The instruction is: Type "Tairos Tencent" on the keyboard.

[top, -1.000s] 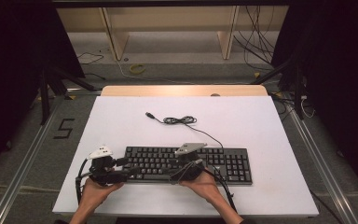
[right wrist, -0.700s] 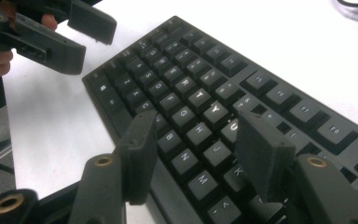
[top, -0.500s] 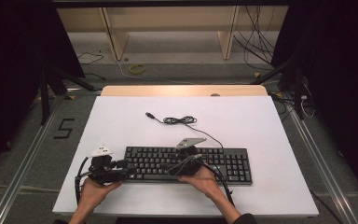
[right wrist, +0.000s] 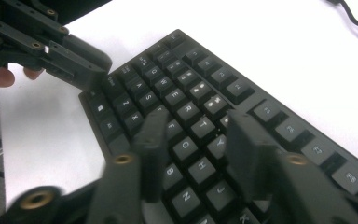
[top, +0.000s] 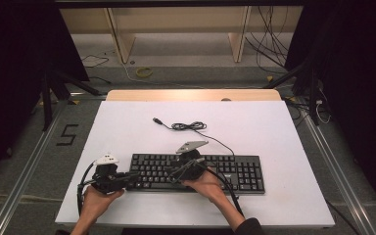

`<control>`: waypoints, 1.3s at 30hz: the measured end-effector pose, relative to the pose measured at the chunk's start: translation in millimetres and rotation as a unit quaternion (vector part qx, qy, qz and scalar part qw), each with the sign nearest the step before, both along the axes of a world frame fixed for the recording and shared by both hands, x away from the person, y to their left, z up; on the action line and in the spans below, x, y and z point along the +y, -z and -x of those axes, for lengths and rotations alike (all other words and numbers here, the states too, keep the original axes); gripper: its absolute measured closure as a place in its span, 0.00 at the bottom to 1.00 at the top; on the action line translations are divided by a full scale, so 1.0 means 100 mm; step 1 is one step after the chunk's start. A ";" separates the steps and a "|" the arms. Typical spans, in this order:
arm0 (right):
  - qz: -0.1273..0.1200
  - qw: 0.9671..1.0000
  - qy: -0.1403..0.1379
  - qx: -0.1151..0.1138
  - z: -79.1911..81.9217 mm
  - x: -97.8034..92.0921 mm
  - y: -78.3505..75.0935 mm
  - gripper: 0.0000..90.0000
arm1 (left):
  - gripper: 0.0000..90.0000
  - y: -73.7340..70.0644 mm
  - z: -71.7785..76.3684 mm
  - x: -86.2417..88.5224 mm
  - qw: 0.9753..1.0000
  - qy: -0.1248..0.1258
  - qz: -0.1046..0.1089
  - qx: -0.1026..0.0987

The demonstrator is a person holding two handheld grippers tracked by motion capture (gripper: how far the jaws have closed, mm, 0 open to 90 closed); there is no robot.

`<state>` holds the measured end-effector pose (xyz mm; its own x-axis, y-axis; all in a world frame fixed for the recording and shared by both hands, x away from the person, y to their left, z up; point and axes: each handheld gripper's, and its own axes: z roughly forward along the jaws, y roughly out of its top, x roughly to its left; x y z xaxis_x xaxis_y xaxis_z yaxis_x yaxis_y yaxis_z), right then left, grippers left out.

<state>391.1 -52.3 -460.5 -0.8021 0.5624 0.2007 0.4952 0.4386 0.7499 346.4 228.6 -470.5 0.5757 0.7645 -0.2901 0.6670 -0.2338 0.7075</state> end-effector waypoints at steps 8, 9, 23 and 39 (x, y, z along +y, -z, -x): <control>0.013 1.000 -0.003 0.003 -0.07 0.12 0.04 0.95 | 0.99 0.02 -0.01 0.00 1.000 0.010 -0.015 0.001; 0.015 1.000 -0.002 0.002 -0.08 0.14 0.05 0.96 | 0.99 0.02 -0.01 0.00 1.000 0.008 -0.015 0.002; 0.039 0.999 0.002 0.006 -0.15 0.26 0.12 1.00 | 0.99 0.06 -0.05 -0.01 1.000 0.008 -0.024 0.009; 0.047 0.999 0.007 0.009 -0.18 0.30 0.15 1.00 | 0.99 0.08 -0.07 -0.02 0.999 0.010 -0.029 0.019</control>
